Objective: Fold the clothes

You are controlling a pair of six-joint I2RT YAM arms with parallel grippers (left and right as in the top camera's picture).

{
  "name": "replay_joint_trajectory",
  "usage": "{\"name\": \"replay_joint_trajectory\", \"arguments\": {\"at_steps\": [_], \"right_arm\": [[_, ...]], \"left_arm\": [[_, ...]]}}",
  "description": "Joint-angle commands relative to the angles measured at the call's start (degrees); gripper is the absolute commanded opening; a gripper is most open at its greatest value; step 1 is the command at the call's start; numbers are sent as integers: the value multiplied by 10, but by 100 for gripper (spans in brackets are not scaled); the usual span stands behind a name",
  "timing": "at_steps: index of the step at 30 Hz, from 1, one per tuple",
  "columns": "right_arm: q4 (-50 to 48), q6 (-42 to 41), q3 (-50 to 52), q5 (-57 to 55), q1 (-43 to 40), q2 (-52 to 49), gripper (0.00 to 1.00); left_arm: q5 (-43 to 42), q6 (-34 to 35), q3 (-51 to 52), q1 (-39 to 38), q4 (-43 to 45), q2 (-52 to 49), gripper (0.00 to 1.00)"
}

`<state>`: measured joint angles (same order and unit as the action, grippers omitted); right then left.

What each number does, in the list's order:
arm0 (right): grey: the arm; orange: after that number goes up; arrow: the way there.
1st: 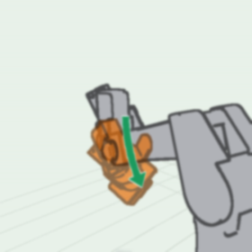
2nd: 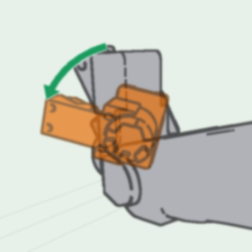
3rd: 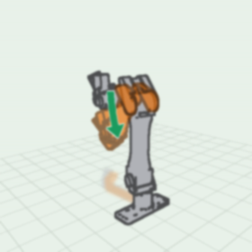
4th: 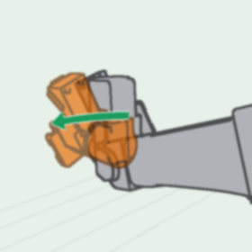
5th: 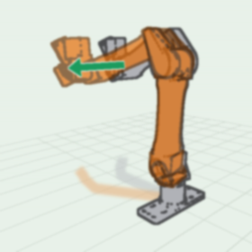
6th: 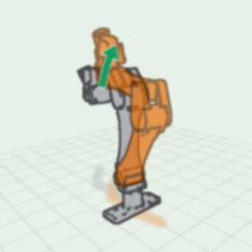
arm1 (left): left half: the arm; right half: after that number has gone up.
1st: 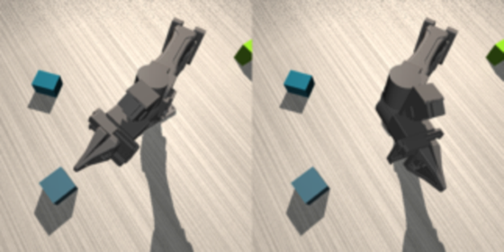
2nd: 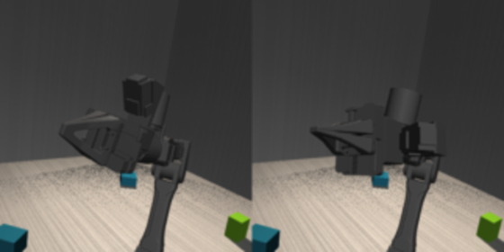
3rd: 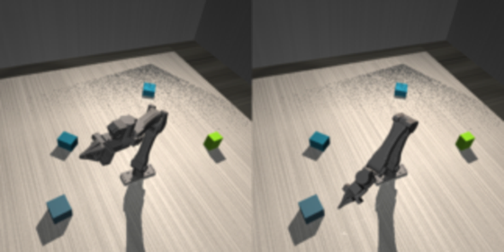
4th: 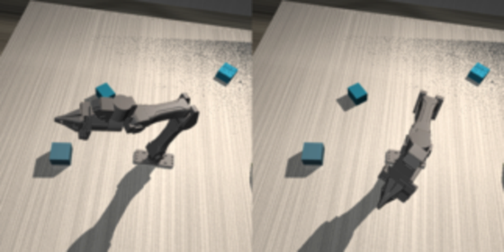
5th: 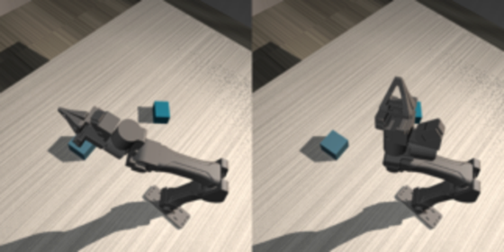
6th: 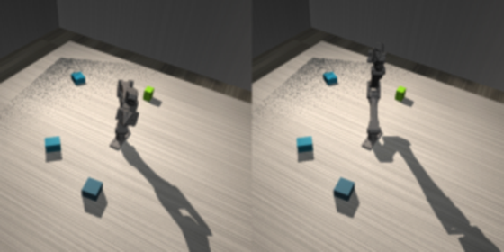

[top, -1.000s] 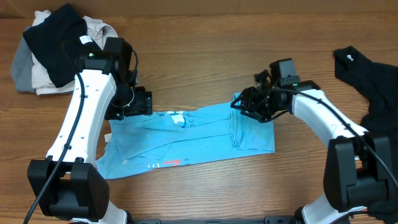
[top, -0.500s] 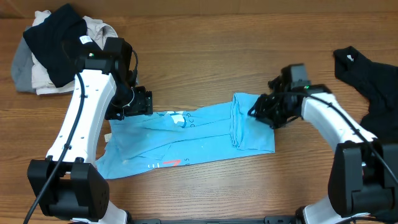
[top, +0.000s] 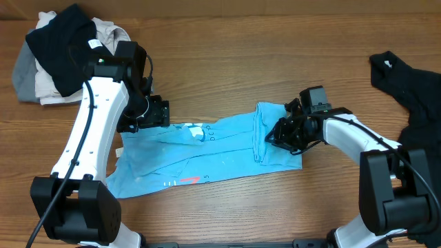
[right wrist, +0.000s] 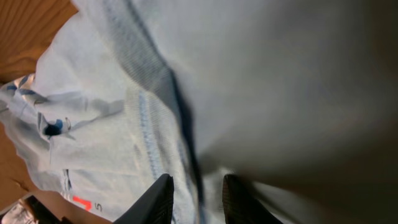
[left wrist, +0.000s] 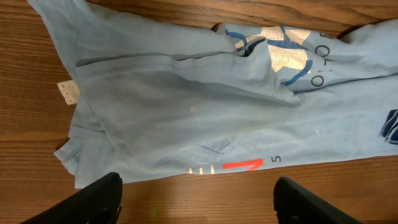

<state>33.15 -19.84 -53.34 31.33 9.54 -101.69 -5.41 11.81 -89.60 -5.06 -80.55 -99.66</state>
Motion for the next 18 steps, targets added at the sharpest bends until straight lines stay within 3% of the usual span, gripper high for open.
{"name": "replay_joint_trajectory", "arguments": {"at_steps": [1,11,18], "right_arm": [[-3,1,8,18,10,-6,28],[5,9,8,28,21,-6,23],[-17,18,8,43,73,-6,24]], "left_arm": [[-8,0,0,-2,2,0,81],[-8,0,0,-2,3,0,82],[-8,0,0,-2,3,0,83]]}}
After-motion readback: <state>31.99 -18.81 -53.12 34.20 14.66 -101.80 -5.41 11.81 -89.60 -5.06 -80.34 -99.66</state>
